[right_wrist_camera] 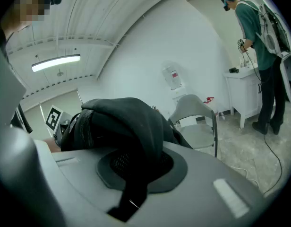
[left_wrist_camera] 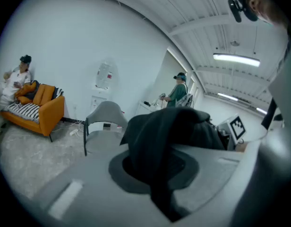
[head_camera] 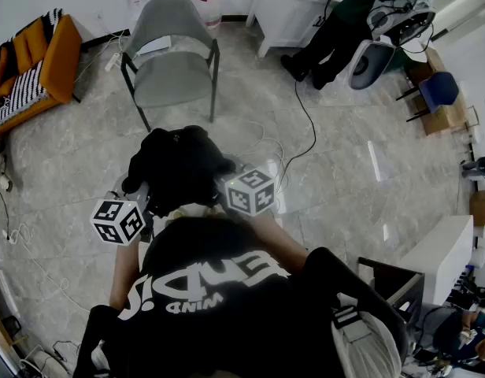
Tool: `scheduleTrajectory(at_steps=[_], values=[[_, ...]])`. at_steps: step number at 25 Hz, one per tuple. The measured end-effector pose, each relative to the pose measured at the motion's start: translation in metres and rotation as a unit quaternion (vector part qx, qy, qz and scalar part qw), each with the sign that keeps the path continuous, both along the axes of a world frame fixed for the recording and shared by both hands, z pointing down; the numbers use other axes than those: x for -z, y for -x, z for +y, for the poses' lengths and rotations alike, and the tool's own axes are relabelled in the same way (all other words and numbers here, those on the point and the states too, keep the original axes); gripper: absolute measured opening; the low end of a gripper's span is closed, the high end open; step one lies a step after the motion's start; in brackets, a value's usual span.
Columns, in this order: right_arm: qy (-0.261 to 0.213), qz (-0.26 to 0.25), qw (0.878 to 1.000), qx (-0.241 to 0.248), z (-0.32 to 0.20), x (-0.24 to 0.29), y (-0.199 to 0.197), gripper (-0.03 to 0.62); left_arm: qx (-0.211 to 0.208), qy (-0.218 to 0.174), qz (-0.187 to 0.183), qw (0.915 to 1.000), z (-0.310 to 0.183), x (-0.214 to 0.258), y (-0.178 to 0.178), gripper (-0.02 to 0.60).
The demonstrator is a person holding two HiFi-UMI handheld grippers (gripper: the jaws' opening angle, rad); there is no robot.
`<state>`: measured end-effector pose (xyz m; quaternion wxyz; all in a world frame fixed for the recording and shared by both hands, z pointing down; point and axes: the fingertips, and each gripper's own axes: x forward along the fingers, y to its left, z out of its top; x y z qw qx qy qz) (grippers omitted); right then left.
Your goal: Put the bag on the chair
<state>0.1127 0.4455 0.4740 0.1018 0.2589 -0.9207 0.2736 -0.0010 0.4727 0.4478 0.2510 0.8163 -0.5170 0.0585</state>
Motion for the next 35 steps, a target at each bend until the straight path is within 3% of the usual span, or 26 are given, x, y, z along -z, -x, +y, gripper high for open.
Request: scheduleTrajectory(at_steps=[21,35], values=[[-0.003,-0.013,0.999,-0.052,-0.001,0.000,0.039,0.034,-0.048,-0.012,-0.002,0.9988,-0.005,0.002,0.039,0.031],[0.012,-0.016,0.998,-0.062,-0.030,-0.012,0.061,0.034,-0.048,-0.002,0.002,0.9988,-0.039,-0.010,0.062,0.031]])
